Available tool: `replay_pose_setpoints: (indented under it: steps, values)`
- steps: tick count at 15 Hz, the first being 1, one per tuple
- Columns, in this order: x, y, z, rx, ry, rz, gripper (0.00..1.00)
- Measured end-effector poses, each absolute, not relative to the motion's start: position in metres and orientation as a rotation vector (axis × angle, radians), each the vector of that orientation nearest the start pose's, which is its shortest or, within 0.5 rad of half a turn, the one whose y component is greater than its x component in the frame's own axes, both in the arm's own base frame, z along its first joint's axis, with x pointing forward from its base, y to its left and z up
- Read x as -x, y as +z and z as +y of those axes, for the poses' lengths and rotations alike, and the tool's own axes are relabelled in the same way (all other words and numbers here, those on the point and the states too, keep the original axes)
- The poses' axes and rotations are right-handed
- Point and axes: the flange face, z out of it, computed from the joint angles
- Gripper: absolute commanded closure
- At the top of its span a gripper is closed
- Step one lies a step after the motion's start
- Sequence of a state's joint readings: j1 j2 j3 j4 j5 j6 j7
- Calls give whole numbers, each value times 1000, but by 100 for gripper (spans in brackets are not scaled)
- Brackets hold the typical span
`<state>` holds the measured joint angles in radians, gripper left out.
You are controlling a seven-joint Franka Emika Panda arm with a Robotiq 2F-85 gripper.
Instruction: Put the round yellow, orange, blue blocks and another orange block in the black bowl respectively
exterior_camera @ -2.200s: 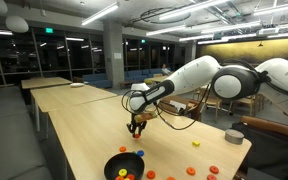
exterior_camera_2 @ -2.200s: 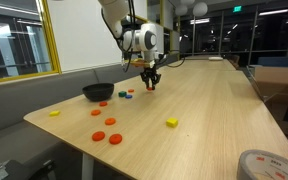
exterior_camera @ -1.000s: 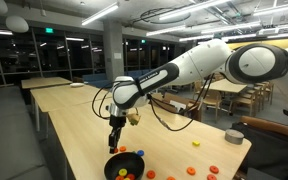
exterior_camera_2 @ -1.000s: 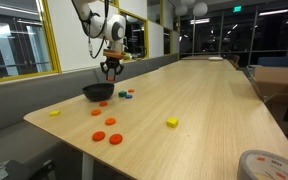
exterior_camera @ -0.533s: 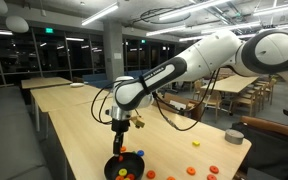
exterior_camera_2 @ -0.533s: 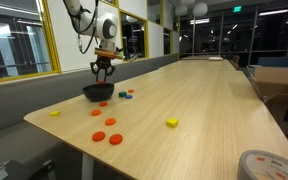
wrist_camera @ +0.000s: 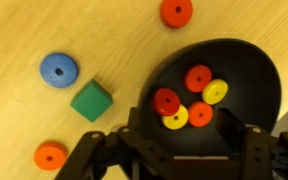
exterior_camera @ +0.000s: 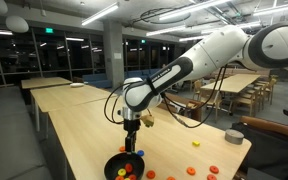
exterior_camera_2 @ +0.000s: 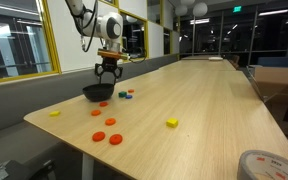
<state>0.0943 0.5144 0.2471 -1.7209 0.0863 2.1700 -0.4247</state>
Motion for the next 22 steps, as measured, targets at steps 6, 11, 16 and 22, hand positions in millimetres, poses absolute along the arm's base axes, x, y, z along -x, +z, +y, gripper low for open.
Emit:
replay_pose_setpoints:
  steps: [6, 11, 16, 22]
  values:
    - [-609, 271, 147, 2972, 179, -1011, 0]
    - [-551, 249, 132, 2959, 319, -1386, 0]
    - [-515, 241, 127, 2942, 85, -1577, 0]
    - [-501, 239, 116, 2904, -270, -1542, 0]
